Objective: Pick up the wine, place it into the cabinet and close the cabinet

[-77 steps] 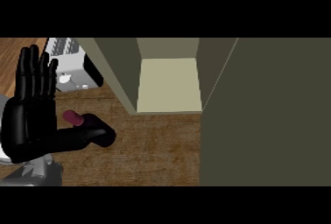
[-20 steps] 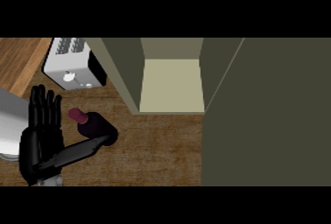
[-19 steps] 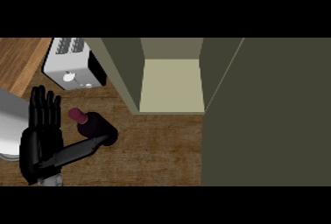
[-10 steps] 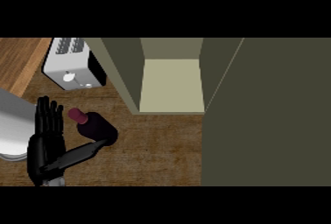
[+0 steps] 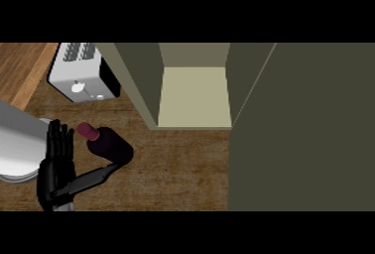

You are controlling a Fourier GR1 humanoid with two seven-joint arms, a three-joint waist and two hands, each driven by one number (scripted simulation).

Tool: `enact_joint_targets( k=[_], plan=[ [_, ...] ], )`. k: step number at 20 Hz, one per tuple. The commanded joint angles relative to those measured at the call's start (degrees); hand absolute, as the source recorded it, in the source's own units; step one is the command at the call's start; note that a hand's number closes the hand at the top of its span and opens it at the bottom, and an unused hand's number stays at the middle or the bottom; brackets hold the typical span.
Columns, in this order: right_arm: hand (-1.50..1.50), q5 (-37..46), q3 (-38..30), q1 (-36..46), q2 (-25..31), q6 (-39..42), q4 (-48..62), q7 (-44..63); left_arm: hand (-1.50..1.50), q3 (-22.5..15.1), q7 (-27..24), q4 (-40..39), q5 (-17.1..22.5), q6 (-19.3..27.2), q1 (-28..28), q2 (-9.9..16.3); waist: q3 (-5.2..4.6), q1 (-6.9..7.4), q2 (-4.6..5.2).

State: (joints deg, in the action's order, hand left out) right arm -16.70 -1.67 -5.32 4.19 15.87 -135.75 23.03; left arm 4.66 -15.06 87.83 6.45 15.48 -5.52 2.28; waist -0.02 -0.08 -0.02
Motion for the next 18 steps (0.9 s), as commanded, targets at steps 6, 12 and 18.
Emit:
enact_joint_targets(
  k=[6, 12, 18],
  plan=[
    [-1.5, -2.89, -3.12, 1.42, 0.85, 0.19, 0.13, 1.1, -1.5, -0.59, -2.95, -2.87, 0.51, -1.9, -1.79, -1.64, 0.03, 0.12, -0.02],
    [-1.5, 0.57, 0.39, -0.98, -1.18, 0.69, -1.84, 0.55, -1.5, 5.32, -8.9, -19.15, 4.06, -6.83, 7.17, 1.84, 0.01, -0.1, 0.02],
    [-1.5, 0.01, 0.12, -2.94, -1.05, 0.85, -3.76, 0.14, -1.5, 6.44, -17.07, -29.66, 4.53, -9.6, 8.3, 1.24, 0.01, -0.23, 0.02]
  ],
)
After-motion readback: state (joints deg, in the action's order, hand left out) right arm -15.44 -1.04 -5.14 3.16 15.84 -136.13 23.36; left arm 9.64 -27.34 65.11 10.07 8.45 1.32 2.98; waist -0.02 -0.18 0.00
